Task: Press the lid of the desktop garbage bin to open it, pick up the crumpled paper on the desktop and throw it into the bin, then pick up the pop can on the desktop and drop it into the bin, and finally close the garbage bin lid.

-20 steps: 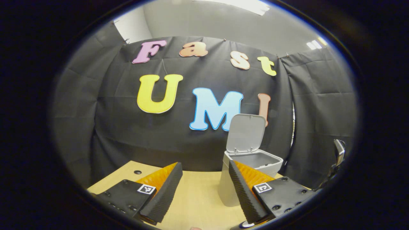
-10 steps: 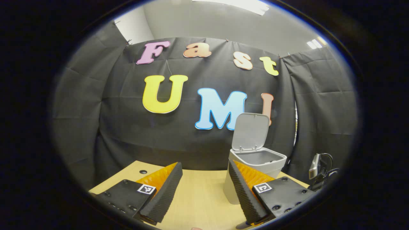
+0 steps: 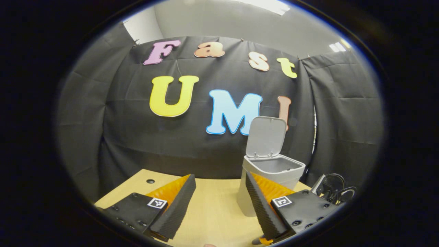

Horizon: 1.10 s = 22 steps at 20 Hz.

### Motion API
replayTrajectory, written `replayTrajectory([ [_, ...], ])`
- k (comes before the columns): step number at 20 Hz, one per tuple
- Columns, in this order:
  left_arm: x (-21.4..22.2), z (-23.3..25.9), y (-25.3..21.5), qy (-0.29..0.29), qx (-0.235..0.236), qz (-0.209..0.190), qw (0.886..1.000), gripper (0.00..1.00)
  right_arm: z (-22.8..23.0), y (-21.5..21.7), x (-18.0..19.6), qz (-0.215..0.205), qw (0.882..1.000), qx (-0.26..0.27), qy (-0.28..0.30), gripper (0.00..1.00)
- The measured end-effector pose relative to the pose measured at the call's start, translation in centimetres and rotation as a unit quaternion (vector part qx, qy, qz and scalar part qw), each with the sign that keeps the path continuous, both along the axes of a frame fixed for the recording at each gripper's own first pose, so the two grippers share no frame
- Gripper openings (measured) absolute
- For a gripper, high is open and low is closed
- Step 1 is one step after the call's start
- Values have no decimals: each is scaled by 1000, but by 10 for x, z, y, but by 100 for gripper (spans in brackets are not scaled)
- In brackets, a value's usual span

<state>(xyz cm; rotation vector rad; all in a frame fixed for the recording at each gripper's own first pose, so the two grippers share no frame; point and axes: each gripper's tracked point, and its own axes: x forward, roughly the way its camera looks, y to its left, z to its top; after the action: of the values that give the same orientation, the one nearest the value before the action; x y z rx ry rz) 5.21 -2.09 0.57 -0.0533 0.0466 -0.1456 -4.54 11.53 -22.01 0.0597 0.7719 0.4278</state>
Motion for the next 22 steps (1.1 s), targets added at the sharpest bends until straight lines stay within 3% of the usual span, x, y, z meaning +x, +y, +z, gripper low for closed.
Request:
replayTrajectory([
  [13, 0, 3, -1, -2, 16, 5, 1000, 95, -13, 1, -7, 21, 999, -25, 22, 95],
  [15, 0, 2, -2, -1, 16, 3, 1000, 95, -14, 0, -6, 21, 999, -24, 23, 85],
  [22, 3, 1, -3, -1, 13, 3, 1000, 95, -11, -2, -5, 12, 1000, -17, 17, 83],
])
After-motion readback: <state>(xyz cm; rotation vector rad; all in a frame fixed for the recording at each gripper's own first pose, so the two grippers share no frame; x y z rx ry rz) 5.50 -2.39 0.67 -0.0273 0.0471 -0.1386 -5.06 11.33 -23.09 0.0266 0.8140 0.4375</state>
